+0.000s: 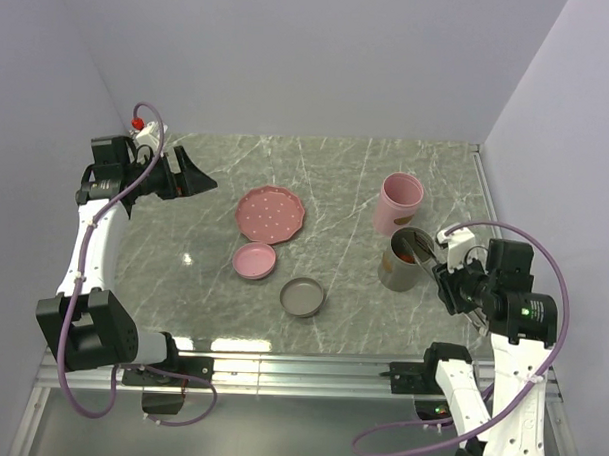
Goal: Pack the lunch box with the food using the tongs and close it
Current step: Place the food into the lunch box
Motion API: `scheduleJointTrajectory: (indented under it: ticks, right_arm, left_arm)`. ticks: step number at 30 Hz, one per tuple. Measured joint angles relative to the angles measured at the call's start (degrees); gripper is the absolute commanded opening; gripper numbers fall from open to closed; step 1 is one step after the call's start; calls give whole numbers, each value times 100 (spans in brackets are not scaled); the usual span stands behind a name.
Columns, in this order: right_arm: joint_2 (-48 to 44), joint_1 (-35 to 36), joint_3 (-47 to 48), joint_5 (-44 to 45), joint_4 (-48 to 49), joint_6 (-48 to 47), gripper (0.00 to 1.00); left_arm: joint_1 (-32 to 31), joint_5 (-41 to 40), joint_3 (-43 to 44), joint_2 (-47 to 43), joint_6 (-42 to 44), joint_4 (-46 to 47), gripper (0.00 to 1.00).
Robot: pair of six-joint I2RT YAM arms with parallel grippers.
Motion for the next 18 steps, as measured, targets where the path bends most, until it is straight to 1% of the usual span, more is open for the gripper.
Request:
scheduleJointTrajectory:
  ticks: [5,9,12,14,16,18]
  right_arm:
    - [87,-2,339,4,-17,0,45]
    - [372,-4,962,-90,48,15,45]
    - [765,-7,1451,-341,162,120,44]
    - [1167,-7,1823,-664,317,278,44]
    - [1552,39,2087,-973,557,511,45]
    - [1921,240,2247,-1222,964,918,45]
  left_arm:
    - [0,0,0,0,0,0,99]
    - [0,9,0,0,-7,7,99]
    - [0,11,-7,-17,-125,107,99]
    - [0,13,-28,-74,-256,295,99]
    - [4,31,-94,-184,-391,490,99]
    - [7,83,-166,-317,-568,691,99]
